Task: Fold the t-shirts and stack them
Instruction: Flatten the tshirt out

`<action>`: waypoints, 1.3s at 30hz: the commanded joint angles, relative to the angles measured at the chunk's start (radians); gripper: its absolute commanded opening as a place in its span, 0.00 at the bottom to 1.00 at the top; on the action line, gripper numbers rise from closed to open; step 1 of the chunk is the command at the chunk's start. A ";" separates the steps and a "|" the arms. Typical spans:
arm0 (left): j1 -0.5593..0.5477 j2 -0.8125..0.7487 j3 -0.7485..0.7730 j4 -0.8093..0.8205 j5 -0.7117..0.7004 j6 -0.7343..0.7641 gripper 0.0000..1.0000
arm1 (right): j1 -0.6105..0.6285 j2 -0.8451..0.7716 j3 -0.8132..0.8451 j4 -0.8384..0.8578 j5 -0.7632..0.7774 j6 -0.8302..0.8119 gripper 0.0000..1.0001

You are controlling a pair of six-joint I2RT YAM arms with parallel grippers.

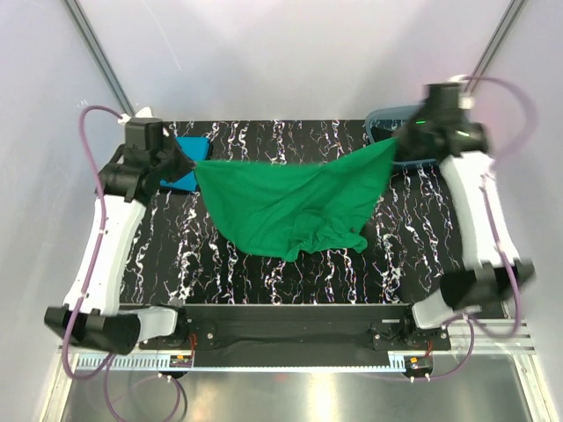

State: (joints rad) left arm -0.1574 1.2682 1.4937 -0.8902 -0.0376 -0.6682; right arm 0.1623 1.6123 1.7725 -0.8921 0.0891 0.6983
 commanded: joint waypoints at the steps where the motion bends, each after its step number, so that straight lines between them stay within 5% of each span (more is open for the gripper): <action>1: 0.002 -0.085 0.054 -0.006 -0.068 0.032 0.00 | -0.093 -0.199 0.105 -0.195 0.144 -0.040 0.00; 7: 0.001 -0.219 -0.123 -0.006 0.071 -0.027 0.00 | -0.112 -0.273 0.183 -0.395 0.169 -0.091 0.00; 12: -0.002 -0.450 -0.517 0.013 0.142 -0.088 0.00 | -0.112 -0.466 -0.181 -0.343 0.066 -0.071 0.00; 17: -0.002 -0.630 -0.910 0.071 0.306 -0.192 0.00 | -0.112 -0.699 -0.633 -0.232 -0.207 0.041 0.00; 20: -0.004 -0.691 -1.070 0.048 0.367 -0.251 0.22 | -0.112 -0.796 -0.790 -0.237 -0.273 0.053 0.00; 22: -0.005 -0.704 -1.064 -0.019 0.331 -0.246 0.48 | -0.110 -0.848 -0.837 -0.258 -0.276 0.053 0.00; 25: -0.005 -0.666 -0.932 -0.099 0.260 -0.212 0.65 | -0.112 -0.887 -0.866 -0.294 -0.290 0.050 0.00; 30: -0.005 -0.450 -0.782 -0.006 0.148 -0.061 0.68 | -0.110 -0.890 -0.872 -0.275 -0.287 0.053 0.00; 39: -0.019 -0.162 -0.794 0.260 0.278 -0.027 0.57 | -0.112 -0.795 -0.798 -0.235 -0.270 0.036 0.00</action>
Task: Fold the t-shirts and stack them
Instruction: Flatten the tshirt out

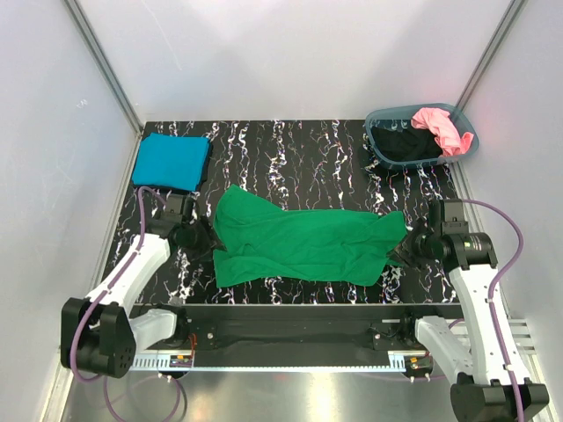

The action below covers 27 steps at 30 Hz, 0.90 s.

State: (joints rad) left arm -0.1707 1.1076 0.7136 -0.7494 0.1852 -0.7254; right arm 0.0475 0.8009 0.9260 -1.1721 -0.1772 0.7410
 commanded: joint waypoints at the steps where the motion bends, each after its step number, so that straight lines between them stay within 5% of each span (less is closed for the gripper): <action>1: -0.006 0.000 -0.019 0.134 0.057 0.038 0.57 | 0.003 0.017 0.048 0.046 -0.004 -0.006 0.00; 14: -0.047 0.041 -0.003 0.148 0.039 0.113 0.55 | 0.003 0.024 0.045 0.061 -0.005 -0.003 0.00; 21: -0.067 0.256 0.102 0.097 0.036 0.277 0.59 | 0.005 0.021 0.040 0.083 -0.024 0.004 0.00; 27: -0.069 0.316 0.150 0.151 0.217 0.423 0.60 | 0.005 -0.003 0.025 0.091 -0.031 0.012 0.00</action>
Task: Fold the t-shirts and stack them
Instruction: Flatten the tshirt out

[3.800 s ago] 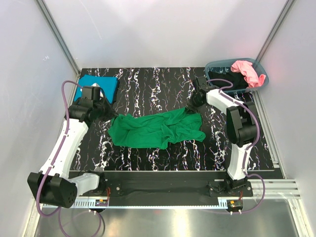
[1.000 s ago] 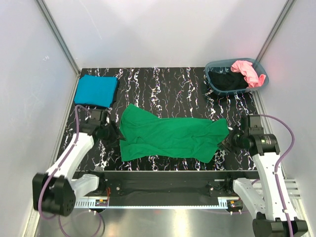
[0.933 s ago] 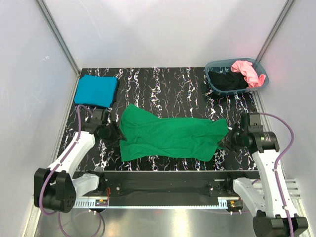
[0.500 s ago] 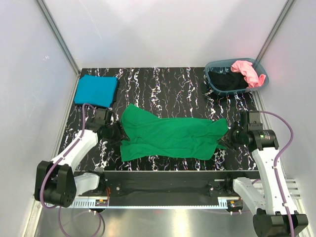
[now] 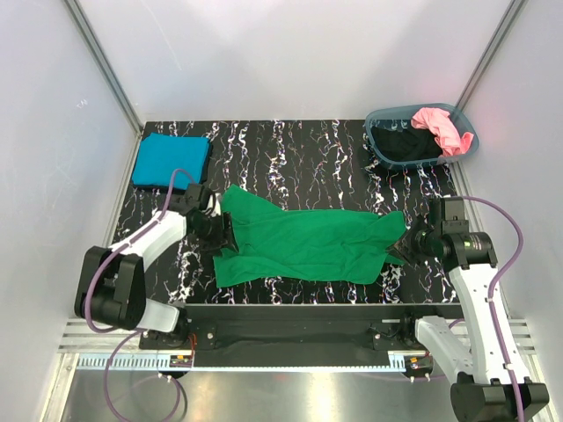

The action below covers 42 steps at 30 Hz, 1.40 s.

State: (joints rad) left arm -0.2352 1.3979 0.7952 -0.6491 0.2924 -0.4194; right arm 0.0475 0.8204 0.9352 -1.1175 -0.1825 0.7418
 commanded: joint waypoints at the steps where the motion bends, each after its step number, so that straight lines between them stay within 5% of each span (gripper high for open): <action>1: -0.004 0.033 0.073 0.043 0.137 0.145 0.60 | 0.003 -0.024 0.013 0.039 -0.028 0.016 0.00; 7: -0.007 -0.034 0.053 -0.026 0.241 0.153 0.59 | 0.005 -0.040 0.010 0.045 -0.041 0.014 0.00; 12: -0.018 -0.014 0.044 -0.058 0.171 0.110 0.59 | 0.003 -0.043 0.017 0.048 -0.041 0.004 0.00; 16: -0.018 0.023 0.048 -0.113 -0.019 -0.046 0.60 | 0.005 -0.037 0.028 0.054 -0.044 -0.005 0.00; 24: -0.018 -0.183 0.096 -0.277 -0.366 -0.524 0.56 | 0.003 -0.029 0.043 0.058 -0.046 -0.012 0.00; 34: -0.019 -0.091 0.075 -0.365 -0.227 -0.988 0.51 | 0.003 -0.033 0.047 0.051 -0.035 -0.013 0.00; 42: -0.019 0.032 0.127 -0.347 -0.311 -0.987 0.52 | 0.005 -0.026 0.056 0.047 -0.020 -0.027 0.00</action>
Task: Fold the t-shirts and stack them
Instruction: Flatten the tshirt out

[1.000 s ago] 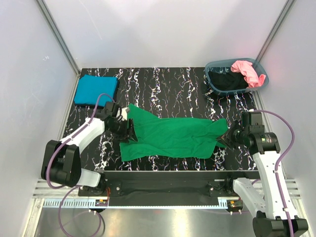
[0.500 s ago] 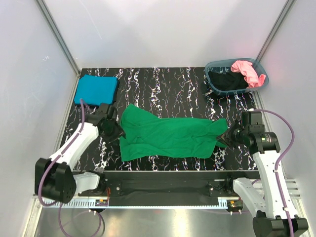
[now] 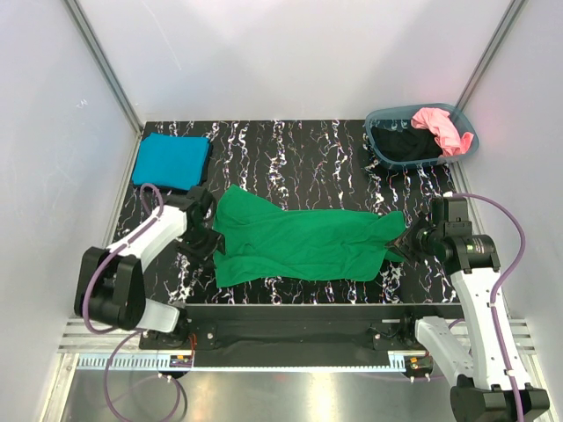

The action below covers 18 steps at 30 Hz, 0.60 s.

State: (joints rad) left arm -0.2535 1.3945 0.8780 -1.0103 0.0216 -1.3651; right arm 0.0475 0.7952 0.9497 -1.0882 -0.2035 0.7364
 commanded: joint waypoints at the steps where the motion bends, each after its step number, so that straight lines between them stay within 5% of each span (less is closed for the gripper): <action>1: -0.001 0.049 0.042 0.036 -0.028 -0.035 0.52 | 0.005 -0.001 0.038 0.016 0.003 -0.022 0.00; 18: -0.036 0.133 0.030 0.133 0.034 0.003 0.33 | 0.005 0.019 0.026 0.025 0.026 -0.035 0.00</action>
State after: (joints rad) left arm -0.2760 1.5246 0.8818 -0.8974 0.0418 -1.3655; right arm 0.0475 0.8150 0.9501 -1.0882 -0.1970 0.7177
